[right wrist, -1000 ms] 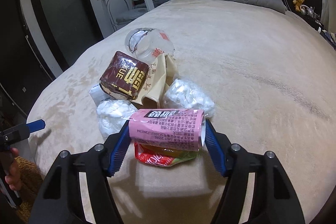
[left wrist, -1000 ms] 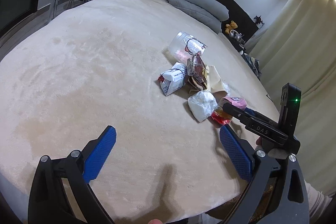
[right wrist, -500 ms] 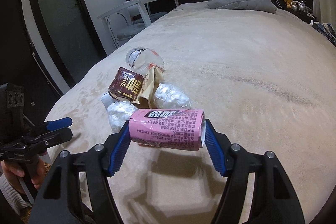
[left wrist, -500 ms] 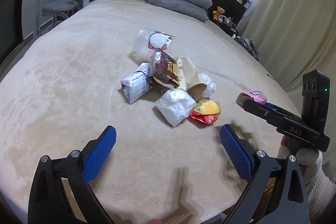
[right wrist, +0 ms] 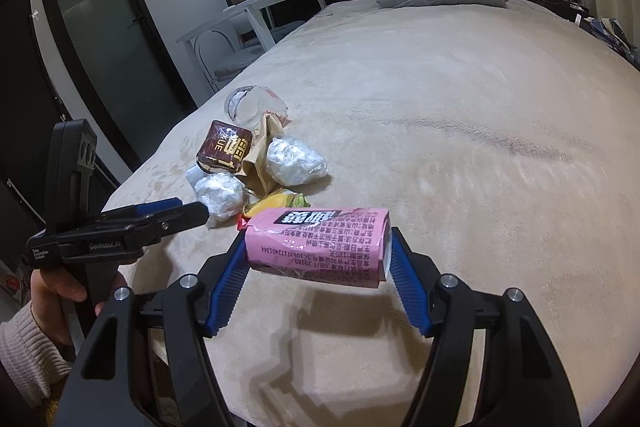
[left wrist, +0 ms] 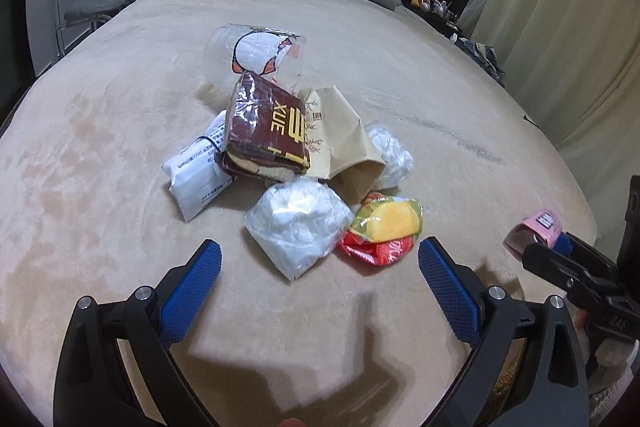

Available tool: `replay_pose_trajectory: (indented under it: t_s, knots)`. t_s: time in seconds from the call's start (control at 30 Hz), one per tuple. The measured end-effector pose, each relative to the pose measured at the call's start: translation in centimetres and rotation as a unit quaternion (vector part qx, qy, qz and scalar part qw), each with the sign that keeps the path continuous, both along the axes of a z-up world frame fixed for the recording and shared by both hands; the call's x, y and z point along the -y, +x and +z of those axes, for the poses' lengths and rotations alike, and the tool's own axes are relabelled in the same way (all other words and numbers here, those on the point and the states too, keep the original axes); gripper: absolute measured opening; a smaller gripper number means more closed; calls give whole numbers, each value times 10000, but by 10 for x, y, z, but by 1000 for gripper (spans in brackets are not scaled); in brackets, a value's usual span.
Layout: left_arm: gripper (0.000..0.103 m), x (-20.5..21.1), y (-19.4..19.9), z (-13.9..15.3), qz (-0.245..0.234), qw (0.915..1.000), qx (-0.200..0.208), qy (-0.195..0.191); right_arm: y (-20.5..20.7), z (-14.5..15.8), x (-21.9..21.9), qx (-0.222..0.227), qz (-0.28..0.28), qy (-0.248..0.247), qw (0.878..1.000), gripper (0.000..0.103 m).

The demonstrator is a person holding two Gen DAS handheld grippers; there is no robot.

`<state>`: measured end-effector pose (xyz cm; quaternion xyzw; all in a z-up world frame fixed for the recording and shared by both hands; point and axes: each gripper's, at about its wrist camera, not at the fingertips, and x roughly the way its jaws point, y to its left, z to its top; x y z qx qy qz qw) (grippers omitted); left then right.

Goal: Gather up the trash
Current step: 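Grasp the pink drink carton with the right tool while the left tool grasps the white plastic bag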

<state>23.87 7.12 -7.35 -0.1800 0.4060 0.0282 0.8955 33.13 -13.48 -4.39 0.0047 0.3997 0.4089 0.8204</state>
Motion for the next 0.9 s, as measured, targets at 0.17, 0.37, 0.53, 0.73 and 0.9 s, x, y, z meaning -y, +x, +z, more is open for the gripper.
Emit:
replay_pose_trajectory:
  t_s: [0.17,0.37,0.53,0.73,0.9]
  knots:
    - [95,-7,18,-2,149,9999,-52,-44,0,0,1,-21,20,22,10000,67]
    - [76,2,24,-9,56,9996,-215,183,2,-3,0,-53,23,-13,10000,67]
    - [62,2,22,-10,119,9994,-215,254,3,-7,-4,-69,33,-80,9999,67]
    - [61,5,7,-7,104,9996,-85,256,4,-8,-5,-80,39,-64,9999,67]
    - [61,8,-11,-2,73,9998,113,158,6,-12,-5,-267,69,74,9996,67]
